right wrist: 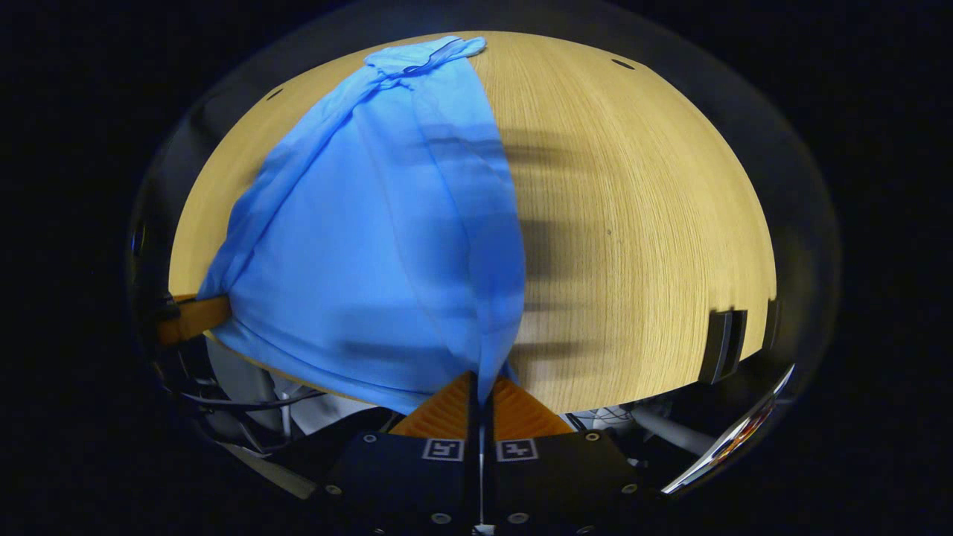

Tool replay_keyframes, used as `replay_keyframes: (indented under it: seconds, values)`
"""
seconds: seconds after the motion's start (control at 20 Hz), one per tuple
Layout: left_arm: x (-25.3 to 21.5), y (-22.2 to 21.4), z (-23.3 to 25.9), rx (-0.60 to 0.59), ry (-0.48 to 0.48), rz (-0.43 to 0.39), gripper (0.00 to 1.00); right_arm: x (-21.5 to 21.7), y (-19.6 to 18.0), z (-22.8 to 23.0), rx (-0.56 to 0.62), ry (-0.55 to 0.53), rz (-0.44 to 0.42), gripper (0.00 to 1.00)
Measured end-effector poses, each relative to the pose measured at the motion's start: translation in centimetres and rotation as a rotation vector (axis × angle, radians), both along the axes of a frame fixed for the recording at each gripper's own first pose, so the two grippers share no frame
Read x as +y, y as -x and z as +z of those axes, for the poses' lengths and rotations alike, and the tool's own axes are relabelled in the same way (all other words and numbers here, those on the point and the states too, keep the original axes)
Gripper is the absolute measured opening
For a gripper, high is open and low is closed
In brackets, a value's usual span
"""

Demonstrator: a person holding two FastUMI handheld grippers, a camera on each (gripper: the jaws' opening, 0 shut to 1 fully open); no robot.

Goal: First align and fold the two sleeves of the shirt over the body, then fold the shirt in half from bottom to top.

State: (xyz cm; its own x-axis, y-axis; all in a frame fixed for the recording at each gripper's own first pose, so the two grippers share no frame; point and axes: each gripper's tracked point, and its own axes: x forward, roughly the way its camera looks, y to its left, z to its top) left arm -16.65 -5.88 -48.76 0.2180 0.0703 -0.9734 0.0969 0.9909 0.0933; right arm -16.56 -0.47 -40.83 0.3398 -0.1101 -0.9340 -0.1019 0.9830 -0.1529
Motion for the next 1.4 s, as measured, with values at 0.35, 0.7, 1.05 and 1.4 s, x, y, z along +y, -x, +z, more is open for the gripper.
replay_keyframes:
  seconds: [0.35,0.7,1.05,1.4]
  values:
    - [-0.3,-1.0,0.9,-0.005,0.068,0.029,0.05,1.2,-1.8,2.2,-0.008,-0.064,-0.001,0.0]
    - [-1.1,-8.8,5.8,-0.13,0.045,-0.023,0.05,3.2,-9.7,8.7,-0.124,-0.085,0.057,0.0]
    - [-2.4,-18.7,8.6,-0.198,0.061,-0.025,0.05,4.2,-19.1,13.5,-0.22,-0.088,0.092,0.01]
    - [-4.0,-27.9,9.0,-0.229,0.056,-0.045,0.05,4.4,-27.6,16.7,-0.276,-0.086,0.115,0.0]
